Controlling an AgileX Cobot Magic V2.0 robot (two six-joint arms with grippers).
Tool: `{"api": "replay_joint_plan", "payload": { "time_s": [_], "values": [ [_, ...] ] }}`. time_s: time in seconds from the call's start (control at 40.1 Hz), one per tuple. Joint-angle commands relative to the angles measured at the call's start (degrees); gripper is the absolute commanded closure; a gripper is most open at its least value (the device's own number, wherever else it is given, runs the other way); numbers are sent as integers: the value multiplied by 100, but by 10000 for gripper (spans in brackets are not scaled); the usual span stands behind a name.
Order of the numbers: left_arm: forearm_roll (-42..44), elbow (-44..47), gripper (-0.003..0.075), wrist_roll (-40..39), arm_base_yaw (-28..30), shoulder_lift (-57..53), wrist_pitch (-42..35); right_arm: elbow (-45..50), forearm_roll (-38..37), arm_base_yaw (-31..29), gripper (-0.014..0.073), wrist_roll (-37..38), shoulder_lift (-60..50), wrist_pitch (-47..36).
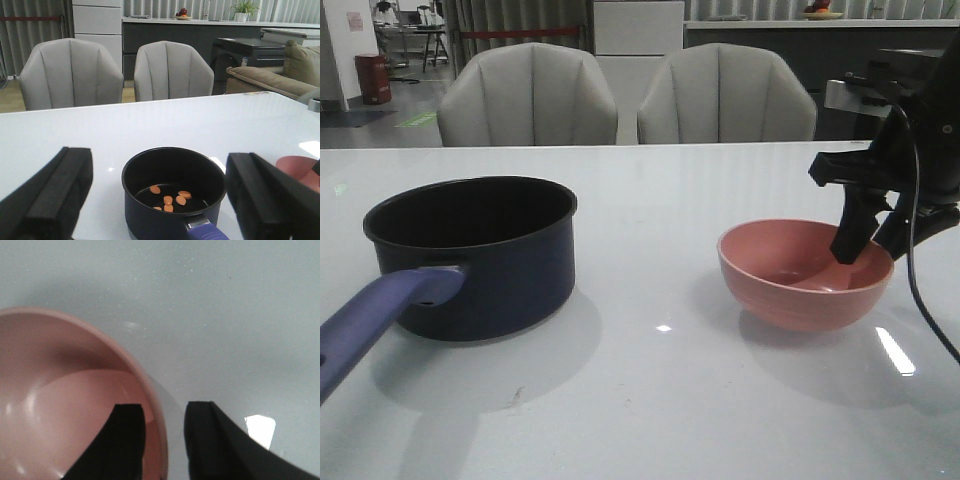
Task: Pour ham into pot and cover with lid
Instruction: 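Carry the empty bowl back and set it down with the right gripper, then release the bowl and raise the right gripper away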
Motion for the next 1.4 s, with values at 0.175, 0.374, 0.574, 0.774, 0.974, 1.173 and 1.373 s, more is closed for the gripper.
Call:
{"api": "replay_joint_plan", "payload": {
  "time_s": [0.175,0.374,0.574,0.774,0.974,1.173,1.373],
  "values": [
    [-52,-160,136,-2,-54,46,-450,-415,-302,-42,222,-51,-781,49],
    [-52,-160,136,-2,-54,46,-450,-380,-302,-42,222,-145,-1603,13],
    [-52,-160,136,-2,-54,46,-450,-96,-302,155,223,-152,-2536,-247],
    [-52,-160,136,-2,-54,46,-496,659,-302,732,223,-201,-3629,-1100],
    [-52,-160,136,-2,-54,46,-496,1825,-302,1113,223,-201,-4961,-2039],
    [-52,-160,136,-2,-54,46,-496,3136,-226,1156,225,-201,-6521,-2695],
    [-52,-160,136,-2,-54,46,-496,4377,-226,1156,225,-201,-8308,-2745]
  ]
}}
